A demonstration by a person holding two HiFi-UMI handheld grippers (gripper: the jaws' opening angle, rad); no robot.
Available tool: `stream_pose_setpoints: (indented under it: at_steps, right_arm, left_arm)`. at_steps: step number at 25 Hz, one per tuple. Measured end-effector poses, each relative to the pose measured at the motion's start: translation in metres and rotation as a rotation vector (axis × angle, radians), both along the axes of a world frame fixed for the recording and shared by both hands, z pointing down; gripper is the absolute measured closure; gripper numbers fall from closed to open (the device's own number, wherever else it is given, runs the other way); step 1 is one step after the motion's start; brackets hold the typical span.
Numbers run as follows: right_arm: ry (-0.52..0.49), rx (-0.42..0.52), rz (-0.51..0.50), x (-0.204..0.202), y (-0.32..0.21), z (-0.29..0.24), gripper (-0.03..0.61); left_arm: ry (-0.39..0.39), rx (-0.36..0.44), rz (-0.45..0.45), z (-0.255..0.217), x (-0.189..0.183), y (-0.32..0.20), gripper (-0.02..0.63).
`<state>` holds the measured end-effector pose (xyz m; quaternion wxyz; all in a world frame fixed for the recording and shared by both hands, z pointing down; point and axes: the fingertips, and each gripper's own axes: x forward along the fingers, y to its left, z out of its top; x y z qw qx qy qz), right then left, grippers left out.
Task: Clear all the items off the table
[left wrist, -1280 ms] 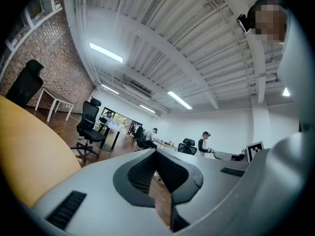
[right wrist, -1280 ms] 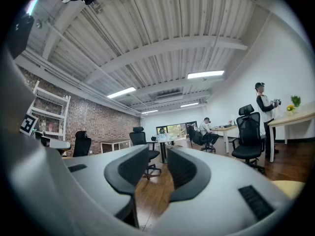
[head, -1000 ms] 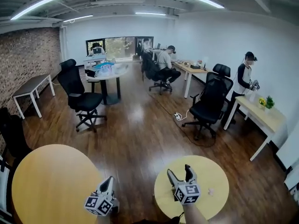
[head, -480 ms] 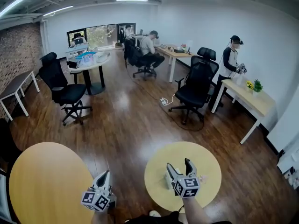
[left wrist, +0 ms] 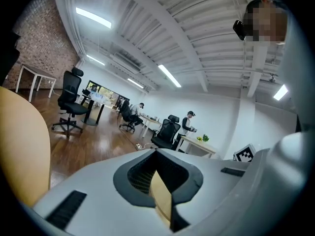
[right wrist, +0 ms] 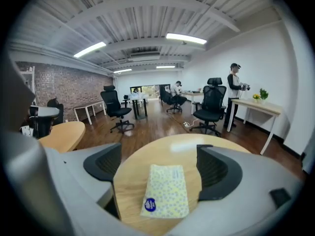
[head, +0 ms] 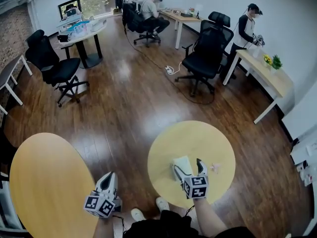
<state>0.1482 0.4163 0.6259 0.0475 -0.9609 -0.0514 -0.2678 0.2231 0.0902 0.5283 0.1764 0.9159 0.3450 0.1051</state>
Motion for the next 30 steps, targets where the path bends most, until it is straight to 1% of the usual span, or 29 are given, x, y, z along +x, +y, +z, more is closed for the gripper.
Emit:
stream_pose_setpoints:
  at_steps: [4, 5, 6, 8, 11, 17, 19, 21, 22, 24, 26, 30]
  right_arm:
    - [-0.114, 0.009, 0.011, -0.013, 0.006, 0.047, 0.091]
    - [-0.139, 0.025, 0.010, -0.012, 0.007, 0.055, 0.065]
    - [-0.161, 0.045, 0.005, -0.011, 0.008, 0.062, 0.017]
    - [-0.192, 0.066, -0.007, -0.006, 0.010, 0.070, 0.017]
    - [-0.242, 0.065, -0.014, -0.005, 0.012, 0.084, 0.017]
    - [-0.348, 0.069, -0.033, -0.005, 0.018, 0.119, 0.015]
    - [-0.417, 0.091, -0.022, -0.010, 0.018, 0.137, 0.017]
    - [-0.515, 0.136, -0.016, -0.018, 0.011, 0.157, 0.017]
    - [-0.544, 0.163, -0.011, -0.020, 0.009, 0.162, 0.017]
    - [-0.555, 0.188, -0.007, -0.020, 0.009, 0.163, 0.022]
    - [-0.548, 0.179, -0.020, -0.020, 0.009, 0.163, 0.036]
    - [-0.551, 0.159, -0.092, -0.021, -0.002, 0.165, 0.082]
  left_arm:
    - [-0.050, 0.022, 0.047, 0.021, -0.002, 0.021, 0.623]
    - [-0.055, 0.024, 0.054, 0.022, -0.001, 0.027, 0.623]
    - [-0.058, 0.026, 0.057, 0.023, 0.001, 0.032, 0.623]
    - [-0.056, 0.026, 0.043, 0.023, 0.007, 0.042, 0.623]
    - [-0.064, 0.028, 0.008, 0.025, 0.011, 0.049, 0.623]
    - [-0.128, 0.046, 0.003, 0.043, 0.002, 0.062, 0.623]
    - [-0.145, 0.052, 0.001, 0.049, -0.001, 0.064, 0.623]
    - [-0.153, 0.052, 0.000, 0.050, -0.003, 0.061, 0.623]
    - [-0.156, 0.054, -0.002, 0.049, -0.004, 0.059, 0.623]
    - [-0.158, 0.059, -0.009, 0.047, -0.005, 0.058, 0.623]
    - [-0.152, 0.061, -0.012, 0.043, -0.005, 0.058, 0.623]
    - [-0.128, 0.061, -0.010, 0.035, -0.010, 0.051, 0.623]
